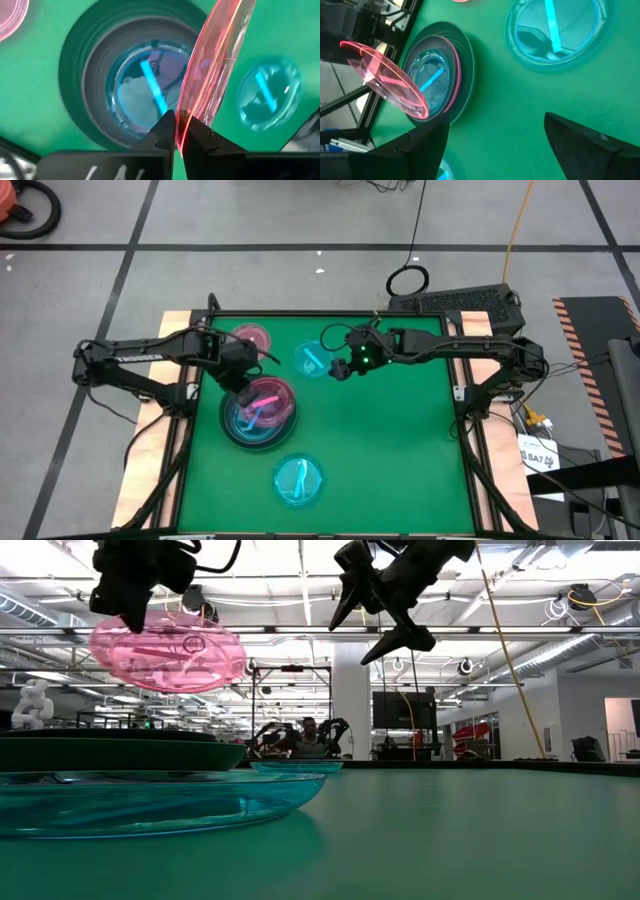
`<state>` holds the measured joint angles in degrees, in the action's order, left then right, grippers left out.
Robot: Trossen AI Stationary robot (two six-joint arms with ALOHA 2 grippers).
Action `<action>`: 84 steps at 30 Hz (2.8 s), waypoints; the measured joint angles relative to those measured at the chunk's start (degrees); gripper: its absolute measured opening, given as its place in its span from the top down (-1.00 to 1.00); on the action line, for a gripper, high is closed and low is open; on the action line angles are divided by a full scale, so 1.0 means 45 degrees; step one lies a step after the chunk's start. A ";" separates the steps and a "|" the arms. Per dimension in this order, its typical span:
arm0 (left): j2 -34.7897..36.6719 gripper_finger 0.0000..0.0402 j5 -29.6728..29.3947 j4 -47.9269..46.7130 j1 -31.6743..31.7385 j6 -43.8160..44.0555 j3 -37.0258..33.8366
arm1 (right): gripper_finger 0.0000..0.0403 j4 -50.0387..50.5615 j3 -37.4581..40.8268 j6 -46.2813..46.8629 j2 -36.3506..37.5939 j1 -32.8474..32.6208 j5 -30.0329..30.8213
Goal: Stack plastic plates
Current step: Stack the right transparent pink plate on top of the transparent blue plate, then stack the top transparent blue plate on top of the transparent pink plate
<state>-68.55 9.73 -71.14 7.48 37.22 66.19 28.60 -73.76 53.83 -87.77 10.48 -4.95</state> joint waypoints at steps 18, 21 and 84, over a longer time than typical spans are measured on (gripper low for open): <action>-0.1200 0.88 0.1216 -0.1052 0.1858 -0.7336 -0.0005 | -0.59 0.0141 0.0000 -0.0188 0.0000 -0.0611 -0.0253; -0.1840 0.88 0.1215 -0.1451 0.1857 -0.7808 -0.0005 | -0.59 0.0168 0.0000 -0.0123 0.0000 -0.0668 -0.0250; 0.1200 0.39 -0.3525 0.0317 0.0414 -0.2157 -0.0010 | 0.45 -0.3060 0.0000 0.0889 -0.5761 0.3478 -0.1576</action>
<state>-63.16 -6.13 -69.71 9.34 27.52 66.15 14.83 -73.76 57.83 -113.69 26.13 -12.04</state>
